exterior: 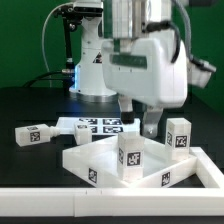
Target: Assemble square table
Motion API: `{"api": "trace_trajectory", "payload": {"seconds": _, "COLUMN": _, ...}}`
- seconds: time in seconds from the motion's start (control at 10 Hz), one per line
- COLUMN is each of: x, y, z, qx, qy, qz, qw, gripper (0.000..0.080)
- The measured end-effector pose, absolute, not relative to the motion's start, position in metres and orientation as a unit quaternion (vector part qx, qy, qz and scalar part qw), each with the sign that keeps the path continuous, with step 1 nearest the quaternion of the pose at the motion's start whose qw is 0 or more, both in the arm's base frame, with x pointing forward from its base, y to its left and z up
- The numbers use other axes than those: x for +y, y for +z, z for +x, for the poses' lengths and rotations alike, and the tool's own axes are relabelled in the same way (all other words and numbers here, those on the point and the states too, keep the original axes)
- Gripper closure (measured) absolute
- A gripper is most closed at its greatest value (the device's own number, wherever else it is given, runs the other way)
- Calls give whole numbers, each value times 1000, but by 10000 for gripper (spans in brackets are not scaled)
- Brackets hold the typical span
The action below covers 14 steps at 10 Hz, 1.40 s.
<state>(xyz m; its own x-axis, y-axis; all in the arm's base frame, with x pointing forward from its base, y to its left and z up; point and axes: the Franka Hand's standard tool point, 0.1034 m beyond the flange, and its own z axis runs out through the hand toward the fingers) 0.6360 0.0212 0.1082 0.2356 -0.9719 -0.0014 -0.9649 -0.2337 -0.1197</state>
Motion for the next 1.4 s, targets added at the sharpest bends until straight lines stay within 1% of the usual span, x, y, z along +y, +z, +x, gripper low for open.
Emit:
{"api": "trace_trajectory", "payload": {"seconds": 0.1, "x": 20, "y": 102, "z": 635, "qx": 617, "qy": -36, "qz": -785, "qw": 44, "gripper": 152}}
{"api": "trace_trajectory", "payload": {"seconds": 0.2, "x": 20, "y": 100, "z": 634, "qx": 617, "qy": -35, "qz": -785, "qw": 42, "gripper": 152}}
{"api": "trace_trajectory", "payload": {"seconds": 0.5, "x": 19, "y": 101, "z": 634, "qx": 605, "qy": -38, "qz": -794, "qw": 43, "gripper": 151}}
{"api": "trace_trajectory", "payload": {"seconds": 0.6, "x": 15, "y": 108, "z": 626, "qx": 561, "qy": -50, "qz": -825, "qw": 50, "gripper": 151}}
{"api": "trace_trajectory", "payload": {"seconds": 0.7, "x": 6, "y": 109, "z": 612, "qx": 521, "qy": -69, "qz": -849, "qw": 52, "gripper": 151}}
{"api": "trace_trajectory", "payload": {"seconds": 0.8, "x": 2, "y": 104, "z": 595, "qx": 507, "qy": -74, "qz": -857, "qw": 48, "gripper": 151}}
{"api": "trace_trajectory", "payload": {"seconds": 0.9, "x": 9, "y": 101, "z": 592, "qx": 521, "qy": -63, "qz": -850, "qw": 45, "gripper": 151}}
{"api": "trace_trajectory", "payload": {"seconds": 1.3, "x": 8, "y": 101, "z": 591, "qx": 500, "qy": -66, "qz": -862, "qw": 46, "gripper": 151}}
{"api": "trace_trajectory", "payload": {"seconds": 1.4, "x": 2, "y": 101, "z": 580, "qx": 483, "qy": -72, "qz": -871, "qw": 53, "gripper": 151}}
